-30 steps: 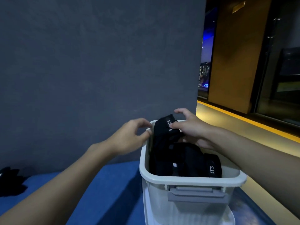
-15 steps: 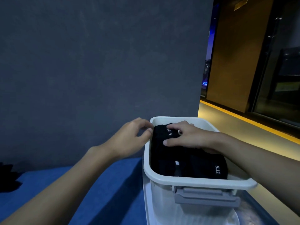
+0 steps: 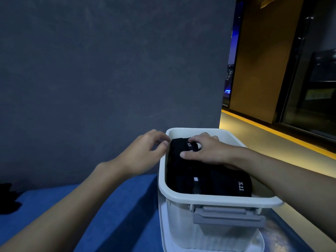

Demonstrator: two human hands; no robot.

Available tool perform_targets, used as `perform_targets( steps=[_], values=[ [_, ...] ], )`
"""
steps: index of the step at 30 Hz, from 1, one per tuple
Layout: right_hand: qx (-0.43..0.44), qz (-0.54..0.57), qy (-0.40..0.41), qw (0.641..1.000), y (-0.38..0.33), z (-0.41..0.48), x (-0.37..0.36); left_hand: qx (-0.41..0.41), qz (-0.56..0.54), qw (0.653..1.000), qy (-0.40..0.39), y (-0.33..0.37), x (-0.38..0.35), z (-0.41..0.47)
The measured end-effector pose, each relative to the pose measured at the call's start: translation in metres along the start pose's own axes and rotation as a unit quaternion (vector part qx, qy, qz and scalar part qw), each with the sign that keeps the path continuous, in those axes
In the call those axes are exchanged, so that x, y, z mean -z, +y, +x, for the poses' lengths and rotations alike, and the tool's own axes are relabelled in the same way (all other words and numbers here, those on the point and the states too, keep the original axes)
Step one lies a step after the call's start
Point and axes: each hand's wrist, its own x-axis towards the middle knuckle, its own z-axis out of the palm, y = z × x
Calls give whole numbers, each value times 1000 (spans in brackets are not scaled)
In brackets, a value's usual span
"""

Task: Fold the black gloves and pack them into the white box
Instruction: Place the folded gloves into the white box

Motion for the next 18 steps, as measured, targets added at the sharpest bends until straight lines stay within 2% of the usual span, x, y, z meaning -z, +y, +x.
perform_targets(
  steps=[11, 18],
  values=[
    [-7, -22, -11, 1000, -2, -2, 0, 3, 2, 1000, -5, 1, 0, 1],
    [36, 47, 6, 998, -14, -17, 11, 2, -5, 1000, -19, 5, 13, -9]
  ],
)
